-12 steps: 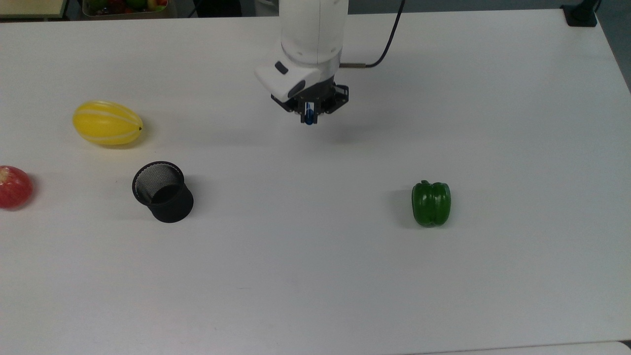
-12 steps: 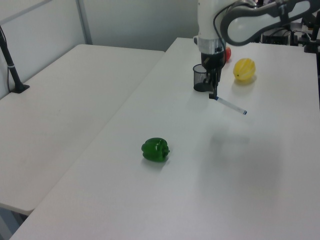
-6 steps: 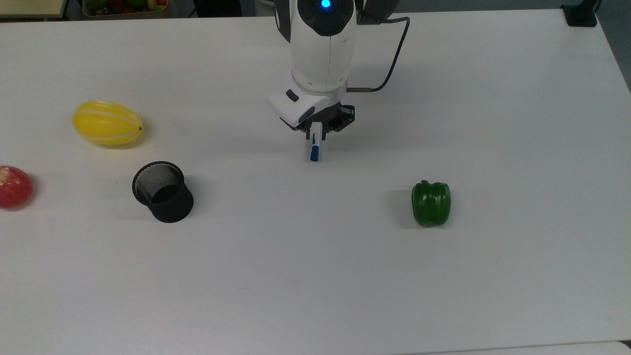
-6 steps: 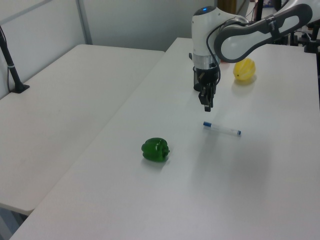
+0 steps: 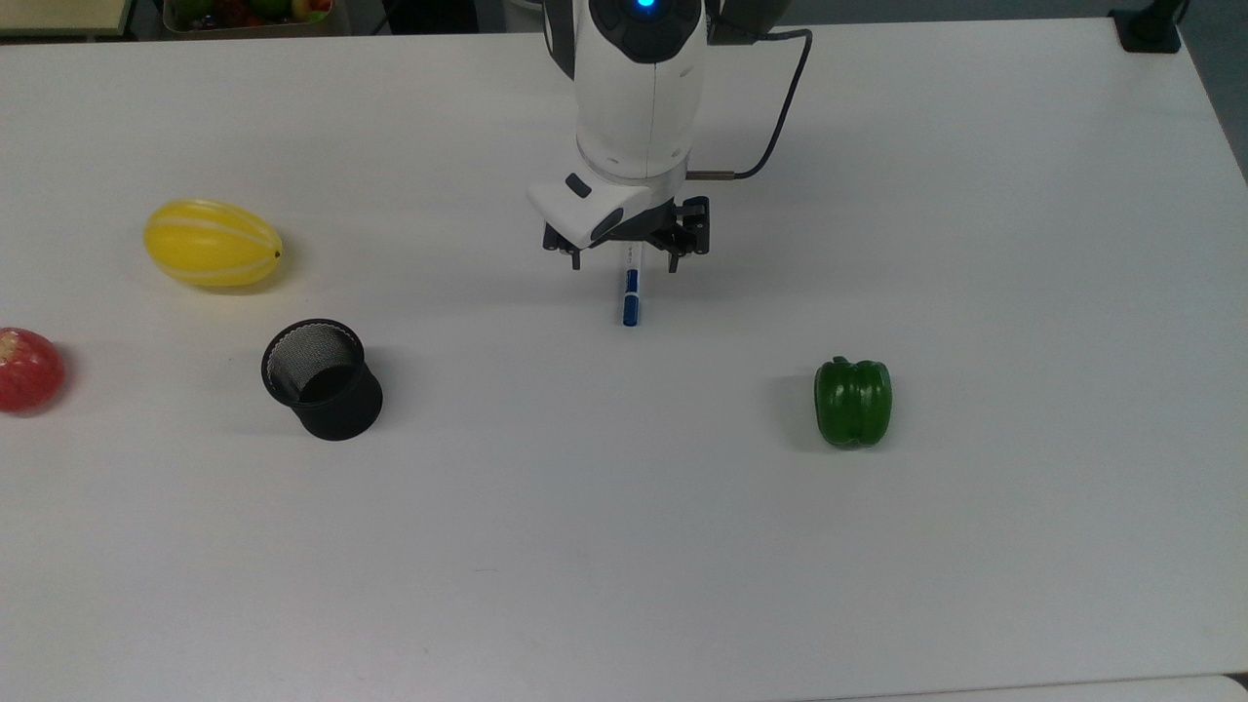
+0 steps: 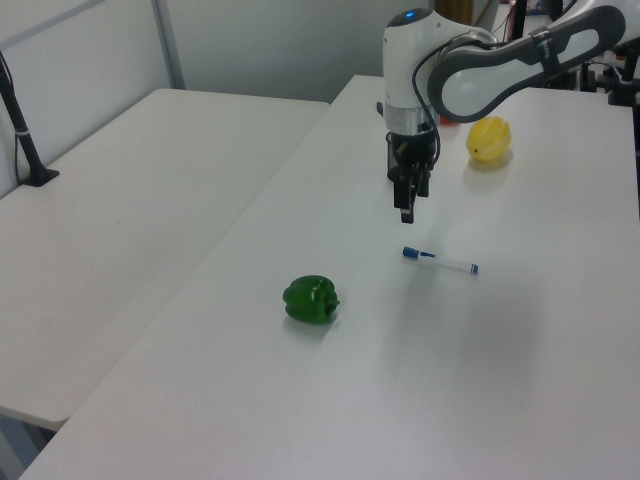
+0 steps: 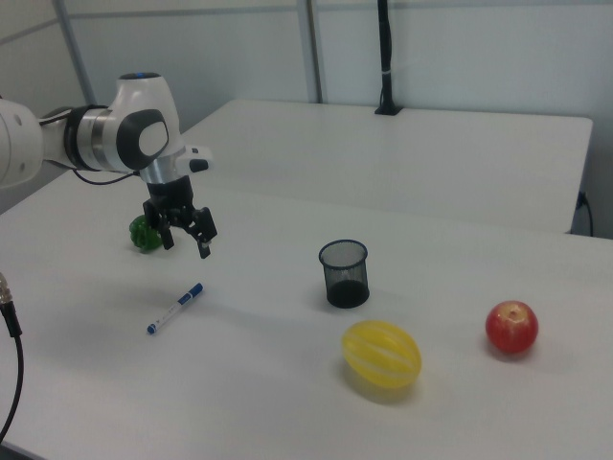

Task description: Take marker pen

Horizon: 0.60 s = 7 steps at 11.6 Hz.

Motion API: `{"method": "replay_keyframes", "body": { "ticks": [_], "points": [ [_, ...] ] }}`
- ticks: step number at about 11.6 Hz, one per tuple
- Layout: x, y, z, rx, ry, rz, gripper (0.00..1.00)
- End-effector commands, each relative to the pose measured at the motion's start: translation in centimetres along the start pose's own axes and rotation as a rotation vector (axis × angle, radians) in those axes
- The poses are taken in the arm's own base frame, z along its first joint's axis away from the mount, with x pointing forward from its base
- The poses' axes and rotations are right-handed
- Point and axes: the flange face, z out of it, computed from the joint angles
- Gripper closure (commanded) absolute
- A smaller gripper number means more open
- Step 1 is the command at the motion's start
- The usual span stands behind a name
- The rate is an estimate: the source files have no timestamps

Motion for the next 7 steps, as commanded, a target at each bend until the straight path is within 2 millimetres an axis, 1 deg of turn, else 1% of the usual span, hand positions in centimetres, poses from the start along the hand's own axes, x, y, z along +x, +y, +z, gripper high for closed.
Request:
{"method": "replay_keyframes", "body": {
  "ticks": [1,3,4,5,7],
  "points": [
    [-2.3,1.6,-6.4,-0.061,0.032,-0.017,0.00],
    [-4.8,3.7,-10.8,-0.073,0.003,-0.084,0.00],
    [-6.2,5.0,-13.2,-0.071,0.004,-0.082,0.00],
    [-7.3,6.1,-15.1,-0.071,0.008,-0.065,0.00],
    [-9.5,8.2,-18.3,-0.070,0.017,-0.034,0.00]
  ]
}}
